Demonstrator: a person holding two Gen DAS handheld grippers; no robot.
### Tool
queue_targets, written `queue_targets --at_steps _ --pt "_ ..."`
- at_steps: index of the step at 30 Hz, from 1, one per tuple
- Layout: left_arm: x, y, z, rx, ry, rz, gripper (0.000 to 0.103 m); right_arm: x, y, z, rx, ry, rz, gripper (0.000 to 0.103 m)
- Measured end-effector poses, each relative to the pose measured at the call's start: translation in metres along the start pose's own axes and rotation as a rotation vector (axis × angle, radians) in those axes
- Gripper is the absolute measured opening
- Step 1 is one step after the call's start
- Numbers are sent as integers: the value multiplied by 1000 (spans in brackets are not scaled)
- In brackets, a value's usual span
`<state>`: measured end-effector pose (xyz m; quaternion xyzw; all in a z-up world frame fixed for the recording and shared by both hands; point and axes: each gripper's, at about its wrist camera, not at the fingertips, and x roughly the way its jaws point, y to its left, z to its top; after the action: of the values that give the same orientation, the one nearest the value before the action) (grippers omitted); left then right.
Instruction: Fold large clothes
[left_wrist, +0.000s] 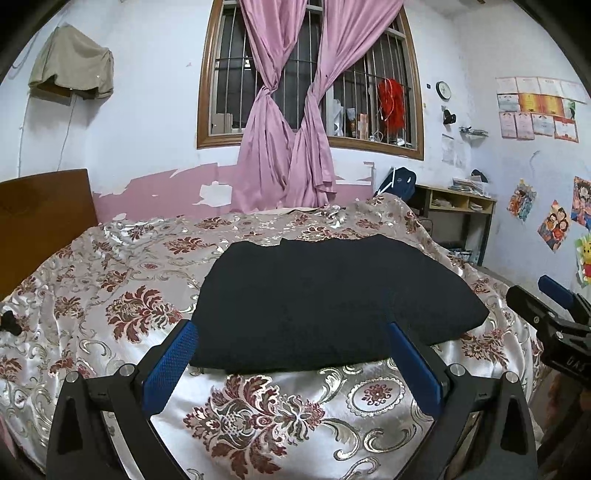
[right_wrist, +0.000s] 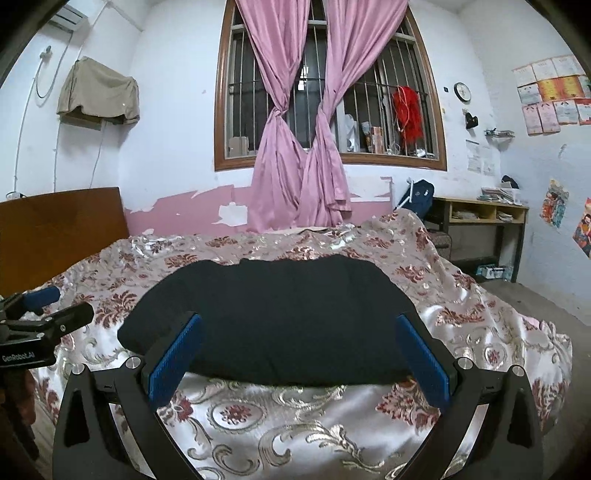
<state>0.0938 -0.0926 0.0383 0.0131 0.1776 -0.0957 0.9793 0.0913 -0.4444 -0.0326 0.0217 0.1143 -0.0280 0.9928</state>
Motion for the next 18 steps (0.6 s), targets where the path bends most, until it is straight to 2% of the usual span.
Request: queue_targets --at_steps 8,18 --pt "0 -1 -15 -11 4 -2 103 -7 2 -16 -34 -20 -16 101" --pt "4 2 -32 -6 44 5 103 -4 3 -28 -50 27 -10 101"
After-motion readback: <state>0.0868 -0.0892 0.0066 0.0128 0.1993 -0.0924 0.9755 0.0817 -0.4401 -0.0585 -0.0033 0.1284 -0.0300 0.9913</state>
